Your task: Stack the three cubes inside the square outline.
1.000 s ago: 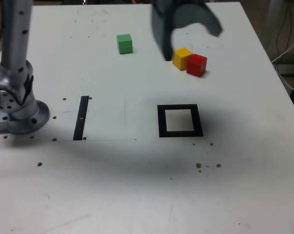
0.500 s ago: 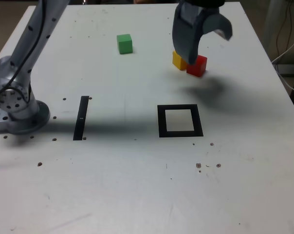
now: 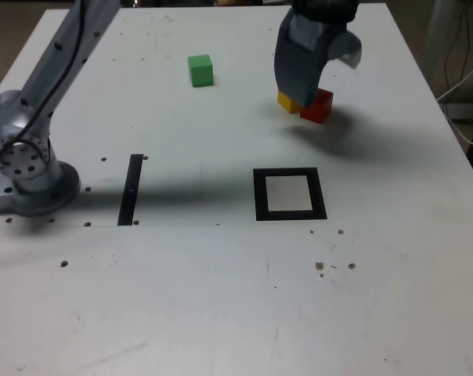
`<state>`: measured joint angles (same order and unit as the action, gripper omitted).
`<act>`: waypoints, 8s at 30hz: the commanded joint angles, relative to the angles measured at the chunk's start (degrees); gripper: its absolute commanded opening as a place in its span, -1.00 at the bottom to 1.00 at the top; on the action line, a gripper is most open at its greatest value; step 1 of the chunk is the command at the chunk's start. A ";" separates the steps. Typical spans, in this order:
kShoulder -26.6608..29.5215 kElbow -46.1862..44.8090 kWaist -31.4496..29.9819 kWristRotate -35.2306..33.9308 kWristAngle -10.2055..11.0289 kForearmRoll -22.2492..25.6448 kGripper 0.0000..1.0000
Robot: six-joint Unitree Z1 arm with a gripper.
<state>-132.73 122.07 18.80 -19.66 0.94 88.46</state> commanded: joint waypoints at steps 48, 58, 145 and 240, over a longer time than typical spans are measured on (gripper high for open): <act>-1.58 -8.32 3.52 -7.55 -0.75 -11.42 -0.14; -1.99 -8.31 3.45 -5.67 -3.21 -12.22 -0.27; -0.70 -8.55 1.06 -4.78 -2.13 -12.27 0.68; 16.11 -37.82 -25.31 7.51 1.31 -24.61 -0.55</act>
<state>-116.55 84.54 -6.49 -12.19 2.20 64.20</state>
